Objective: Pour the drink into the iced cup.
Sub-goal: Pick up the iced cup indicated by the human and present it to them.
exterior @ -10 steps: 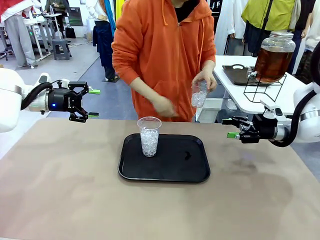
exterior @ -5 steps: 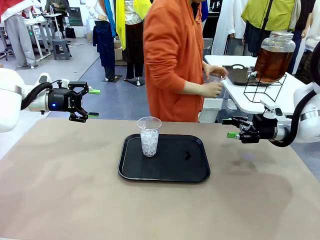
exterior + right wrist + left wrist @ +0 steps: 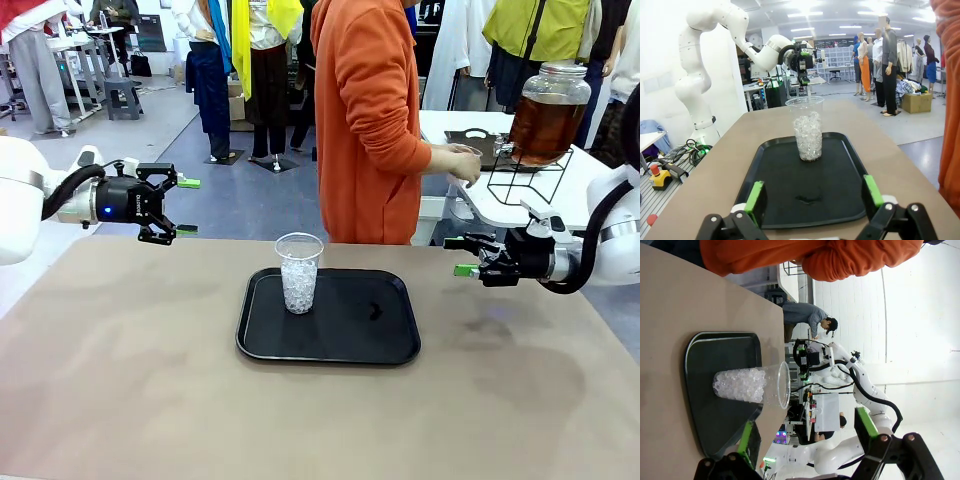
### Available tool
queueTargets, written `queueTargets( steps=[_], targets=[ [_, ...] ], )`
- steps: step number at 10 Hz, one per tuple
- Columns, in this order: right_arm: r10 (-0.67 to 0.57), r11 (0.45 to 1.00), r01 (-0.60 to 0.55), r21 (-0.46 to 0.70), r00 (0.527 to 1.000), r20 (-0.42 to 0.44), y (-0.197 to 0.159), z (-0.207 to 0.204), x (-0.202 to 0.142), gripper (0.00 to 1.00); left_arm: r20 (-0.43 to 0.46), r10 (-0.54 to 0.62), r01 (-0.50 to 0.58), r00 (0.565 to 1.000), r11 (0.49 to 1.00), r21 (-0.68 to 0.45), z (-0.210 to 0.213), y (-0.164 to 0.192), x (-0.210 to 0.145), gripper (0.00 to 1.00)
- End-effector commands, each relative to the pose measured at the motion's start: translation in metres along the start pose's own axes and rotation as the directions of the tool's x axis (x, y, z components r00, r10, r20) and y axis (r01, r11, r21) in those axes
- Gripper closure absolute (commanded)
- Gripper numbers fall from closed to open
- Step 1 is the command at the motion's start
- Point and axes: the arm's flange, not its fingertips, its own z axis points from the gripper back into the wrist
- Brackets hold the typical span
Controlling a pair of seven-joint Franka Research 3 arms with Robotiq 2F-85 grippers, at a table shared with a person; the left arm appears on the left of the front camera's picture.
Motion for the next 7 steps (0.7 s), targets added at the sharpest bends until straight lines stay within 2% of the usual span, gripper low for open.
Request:
queueTargets(
  steps=[1, 7],
  targets=[
    [-0.003, 1.0, 0.003, 0.0, 1.0, 0.004, -0.001, -0.0018, 0.0032, 0.0, 0.006, -0.01, 0.01, 1.0, 1.0, -0.004, -0.0003, -0.0009, -0.0001, 0.0],
    [-0.003, 1.0, 0.003, 0.0, 1.0, 0.004, -0.001, -0.0018, 0.0032, 0.0, 0.006, -0.01, 0.01, 1.0, 1.0, -0.004, -0.0003, -0.0009, -0.0001, 0.0]
  ],
)
